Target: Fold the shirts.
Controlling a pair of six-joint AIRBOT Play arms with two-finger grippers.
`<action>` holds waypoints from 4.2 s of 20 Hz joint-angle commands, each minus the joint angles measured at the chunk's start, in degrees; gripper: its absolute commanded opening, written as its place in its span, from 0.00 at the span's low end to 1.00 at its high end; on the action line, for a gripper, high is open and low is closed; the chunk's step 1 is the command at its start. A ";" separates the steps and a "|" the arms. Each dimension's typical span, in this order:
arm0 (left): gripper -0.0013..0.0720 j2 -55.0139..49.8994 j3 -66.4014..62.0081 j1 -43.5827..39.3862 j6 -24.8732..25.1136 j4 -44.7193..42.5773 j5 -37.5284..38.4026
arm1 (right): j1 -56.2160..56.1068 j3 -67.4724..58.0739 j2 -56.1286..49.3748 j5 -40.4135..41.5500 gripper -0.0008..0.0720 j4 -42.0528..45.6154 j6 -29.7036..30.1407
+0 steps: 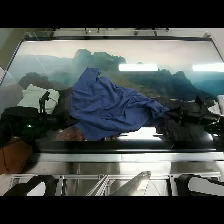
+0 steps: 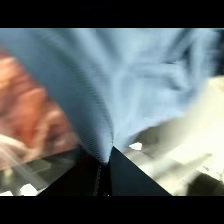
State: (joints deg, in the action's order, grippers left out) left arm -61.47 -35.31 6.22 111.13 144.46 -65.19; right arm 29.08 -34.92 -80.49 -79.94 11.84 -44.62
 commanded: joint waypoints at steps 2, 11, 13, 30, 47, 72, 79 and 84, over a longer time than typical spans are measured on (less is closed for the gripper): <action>0.05 7.26 -13.88 3.30 11.21 18.18 -17.53 | 1.05 -2.43 14.25 -24.41 0.04 -30.05 5.77; 0.05 21.31 -67.41 37.07 -0.76 24.44 -13.84 | 21.53 -39.10 36.52 -19.50 0.04 -63.04 -0.70; 0.05 17.86 -72.08 33.86 -5.14 24.63 -15.72 | 19.45 -45.75 33.22 -19.28 0.04 -62.90 -3.69; 0.06 -20.17 -32.72 7.39 6.49 11.47 -0.70 | -11.39 -40.24 -5.14 28.79 0.04 15.23 -6.43; 0.97 -24.74 -33.35 18.93 0.85 -4.37 -17.31 | 7.56 -19.80 -11.69 6.88 0.65 26.34 -19.87; 0.98 -23.80 -25.59 18.69 0.63 -6.99 -20.46 | 12.20 -12.20 -7.98 2.64 0.04 18.62 -13.86; 0.97 -23.96 -12.68 5.55 -3.41 -6.27 -3.76 | 16.41 -12.13 -7.98 1.29 0.04 24.85 -13.64; 0.97 -25.05 -10.56 -4.98 -3.69 -1.90 7.28 | 16.41 -12.13 -7.98 1.20 0.04 24.83 -13.62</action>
State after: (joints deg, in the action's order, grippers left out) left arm -85.71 -46.92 6.59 107.96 140.55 -65.28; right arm 45.25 -47.05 -88.51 -78.46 36.23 -58.26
